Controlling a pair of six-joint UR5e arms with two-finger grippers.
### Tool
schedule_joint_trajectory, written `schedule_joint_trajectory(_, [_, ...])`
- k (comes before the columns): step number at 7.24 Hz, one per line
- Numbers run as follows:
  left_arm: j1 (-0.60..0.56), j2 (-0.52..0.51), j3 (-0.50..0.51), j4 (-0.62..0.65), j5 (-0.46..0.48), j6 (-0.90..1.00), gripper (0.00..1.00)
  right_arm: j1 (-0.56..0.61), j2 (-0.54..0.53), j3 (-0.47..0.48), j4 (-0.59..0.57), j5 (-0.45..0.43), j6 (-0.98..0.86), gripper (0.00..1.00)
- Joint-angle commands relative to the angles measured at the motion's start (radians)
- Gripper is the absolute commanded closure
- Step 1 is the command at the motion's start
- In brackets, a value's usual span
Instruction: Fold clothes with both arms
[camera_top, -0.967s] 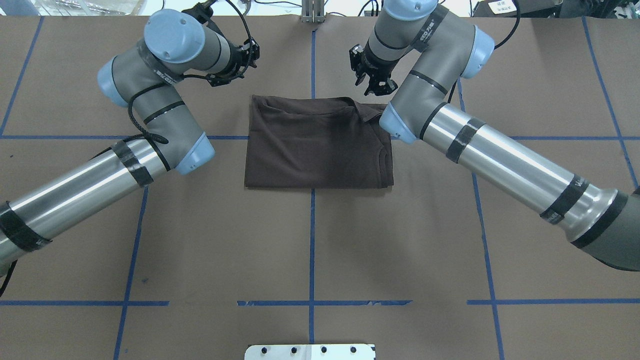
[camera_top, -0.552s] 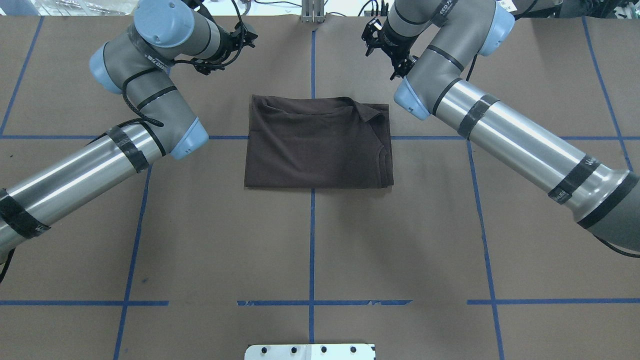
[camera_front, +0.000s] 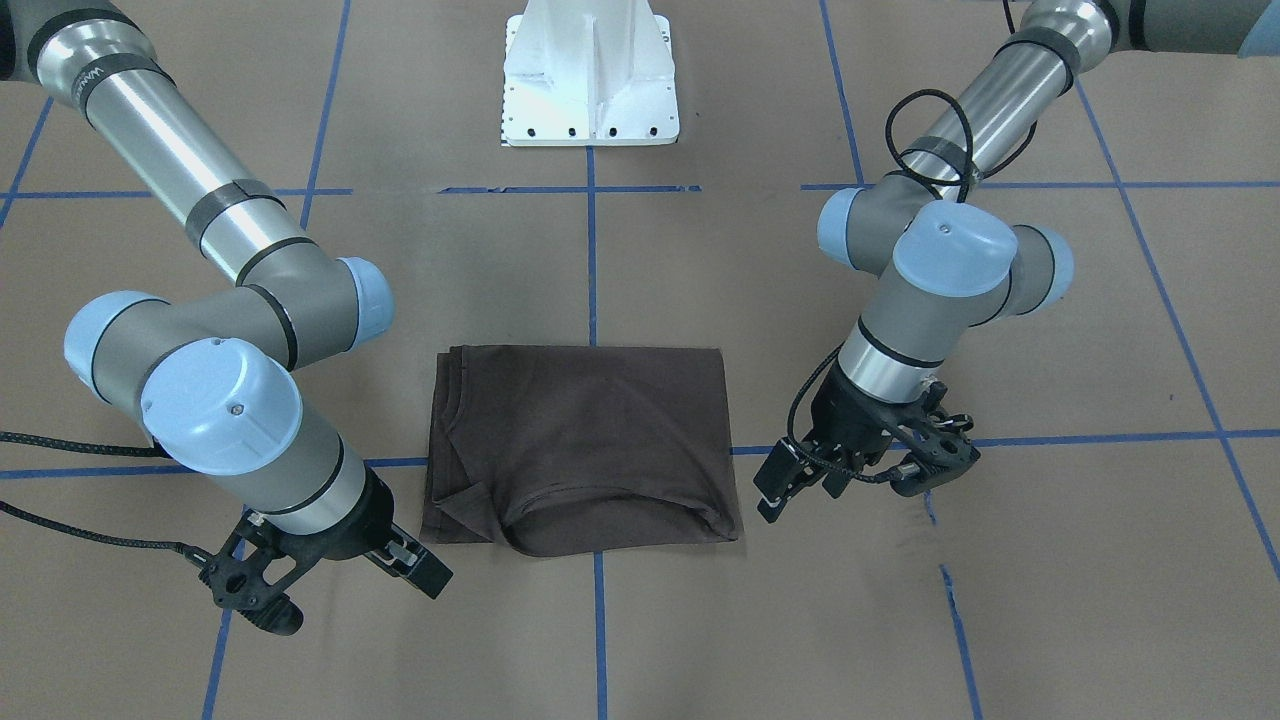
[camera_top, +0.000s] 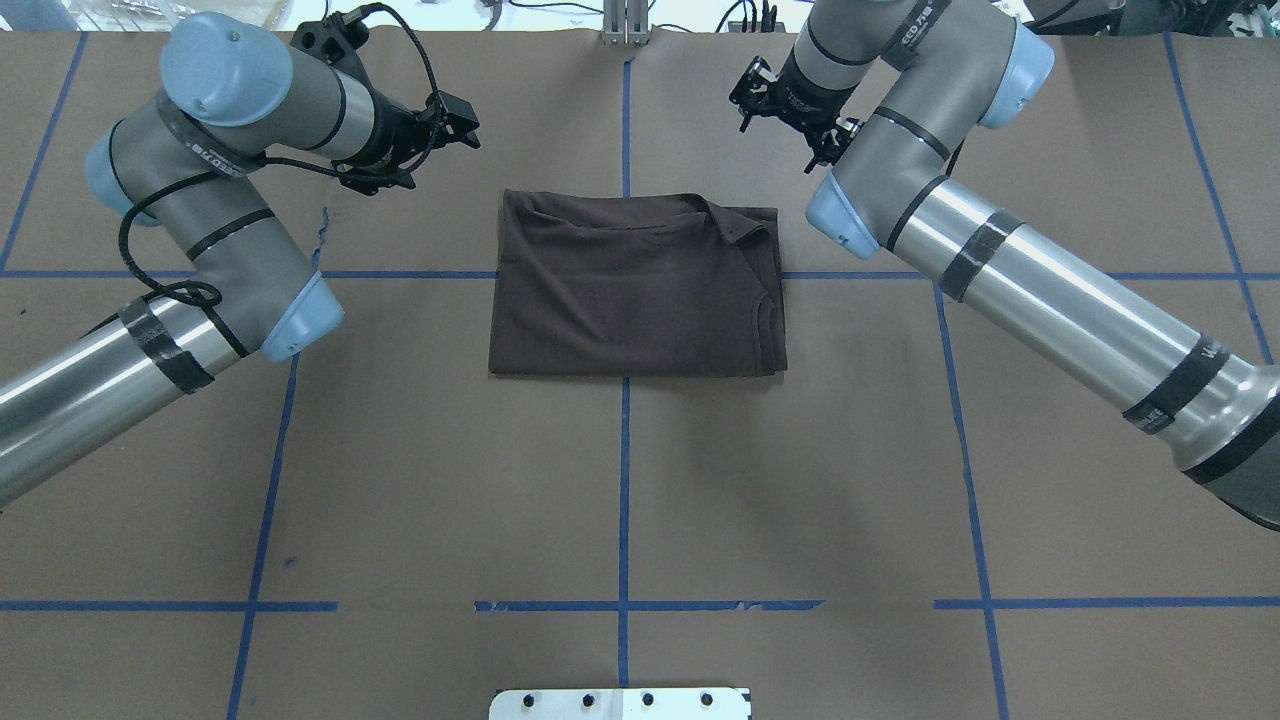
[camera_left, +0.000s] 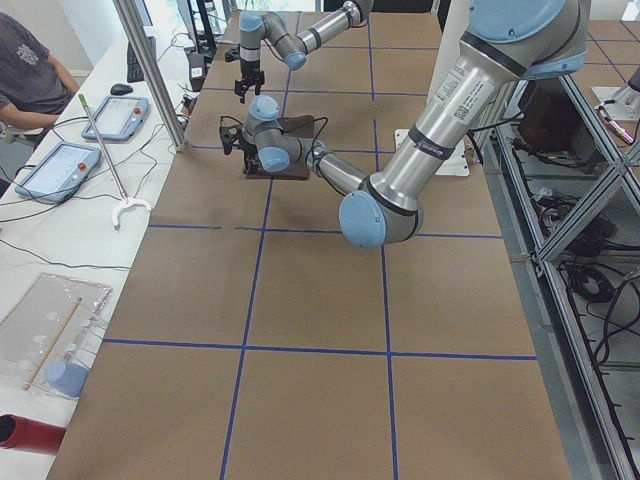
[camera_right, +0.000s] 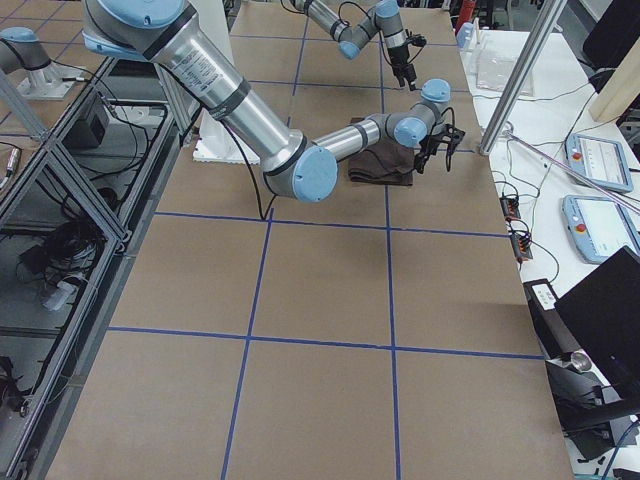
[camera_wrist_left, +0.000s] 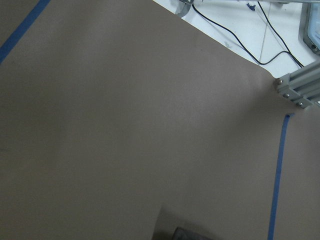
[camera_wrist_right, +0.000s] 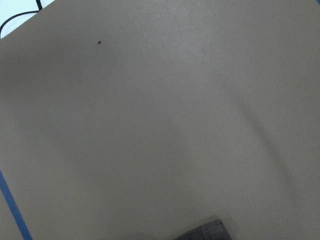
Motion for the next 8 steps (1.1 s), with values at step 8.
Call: schedule_joint_trajectory(8, [-0.052, 0.097, -0.1, 0.018, -0.106, 0.034, 0.0, -0.182, 0.136, -0.044, -0.384, -0.307, -0.508, 0.0])
